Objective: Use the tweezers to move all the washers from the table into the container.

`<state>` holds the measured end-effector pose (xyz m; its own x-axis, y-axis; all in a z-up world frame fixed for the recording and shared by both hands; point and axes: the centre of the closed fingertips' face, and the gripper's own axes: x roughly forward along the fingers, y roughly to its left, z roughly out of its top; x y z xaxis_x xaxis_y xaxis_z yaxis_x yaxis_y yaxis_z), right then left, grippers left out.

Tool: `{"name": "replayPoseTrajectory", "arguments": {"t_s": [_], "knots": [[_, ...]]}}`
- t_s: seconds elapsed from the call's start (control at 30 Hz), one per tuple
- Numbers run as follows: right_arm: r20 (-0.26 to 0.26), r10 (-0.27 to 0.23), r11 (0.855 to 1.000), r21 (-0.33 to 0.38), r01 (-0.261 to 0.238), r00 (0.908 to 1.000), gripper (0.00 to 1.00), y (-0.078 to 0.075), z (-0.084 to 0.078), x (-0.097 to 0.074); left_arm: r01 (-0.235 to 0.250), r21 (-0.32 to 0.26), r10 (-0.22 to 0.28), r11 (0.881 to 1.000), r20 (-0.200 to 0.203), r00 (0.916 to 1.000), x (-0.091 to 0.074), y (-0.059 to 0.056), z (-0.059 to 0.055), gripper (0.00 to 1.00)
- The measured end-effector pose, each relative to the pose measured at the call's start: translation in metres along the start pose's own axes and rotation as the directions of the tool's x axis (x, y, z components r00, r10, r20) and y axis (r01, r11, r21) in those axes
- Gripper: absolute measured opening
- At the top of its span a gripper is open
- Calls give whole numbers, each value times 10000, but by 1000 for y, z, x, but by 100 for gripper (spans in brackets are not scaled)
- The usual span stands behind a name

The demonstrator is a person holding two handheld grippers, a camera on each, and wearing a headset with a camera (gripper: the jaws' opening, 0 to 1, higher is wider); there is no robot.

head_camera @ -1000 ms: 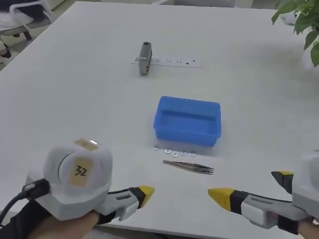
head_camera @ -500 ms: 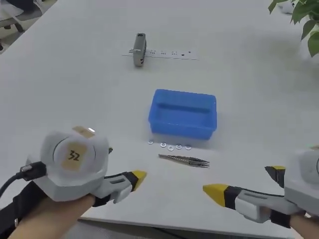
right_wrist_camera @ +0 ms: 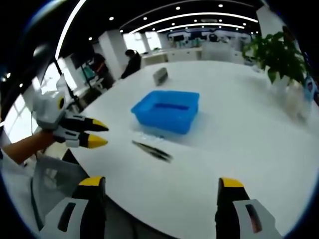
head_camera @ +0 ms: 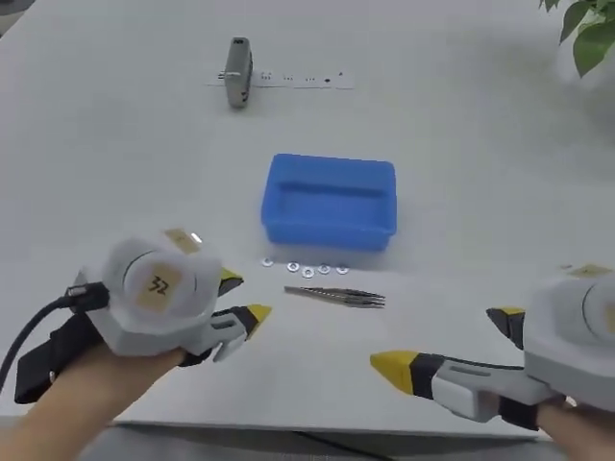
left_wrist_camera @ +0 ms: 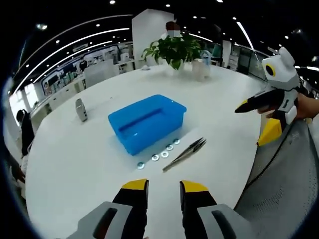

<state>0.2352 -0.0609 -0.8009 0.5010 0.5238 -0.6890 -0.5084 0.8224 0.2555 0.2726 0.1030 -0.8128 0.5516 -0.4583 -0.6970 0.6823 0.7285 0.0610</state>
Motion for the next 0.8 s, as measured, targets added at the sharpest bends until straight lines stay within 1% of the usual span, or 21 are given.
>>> {"name": "replayPoseTrajectory", "arguments": {"t_s": [0.07, 0.2, 0.27, 0.3, 0.4, 0.5, 0.57, 0.67, 0.7, 0.73, 0.8], "knots": [[-83, 35, 10000, 1, -35, 10000, 91, 1, -1, 1, 92, 468, -96, 9989, 84, 9999, 7, 0, 3, 20], [-252, 113, 9999, 84, -111, 9996, 91, 1, -4, 4, 382, 994, -391, 9943, 67, 9992, 22, -1, 5, 15], [-335, 175, 9997, 185, -168, 9993, 91, 1, -6, 4, 499, 1195, -504, 9916, 5, 9987, 30, 0, 5, 13], [-356, 202, 9996, 221, -195, 9992, 91, 1, -6, 5, 633, 1320, -634, 9892, -32, 9980, 32, -1, 5, 12], [-417, 306, 9990, 341, -292, 9987, 91, 1, -7, 6, 917, 1551, -909, 9836, -123, 9958, 42, -4, 4, 11], [-518, 351, 9985, 428, -329, 9980, 91, 0, -9, 8, 1071, 1873, -1029, 9765, -323, 9942, 51, -4, -1, 9], [-569, 397, 9981, 485, -369, 9976, 91, 0, -10, 9, 1182, 2024, -1112, 9722, -453, 9928, 57, -4, -5, 9], [-631, 438, 9980, 489, -407, 9970, 91, 0, -10, 10, 1457, 2214, -1337, 9642, -683, 9887, 64, -6, -9, 9], [-642, 432, 9981, 473, -402, 9970, 90, 0, -10, 11, 1494, 2222, -1421, 9635, -484, 9887, 65, -7, -5, 7], [-659, 418, 9982, 458, -389, 9970, 90, 0, -10, 11, 1566, 2239, -1465, 9620, -612, 9873, 66, -6, -5, 6], [-647, 404, 9983, 439, -376, 9971, 89, 0, -10, 11, 1681, 2411, -1561, 9558, -680, 9854, 66, -8, -5, 2]]}}
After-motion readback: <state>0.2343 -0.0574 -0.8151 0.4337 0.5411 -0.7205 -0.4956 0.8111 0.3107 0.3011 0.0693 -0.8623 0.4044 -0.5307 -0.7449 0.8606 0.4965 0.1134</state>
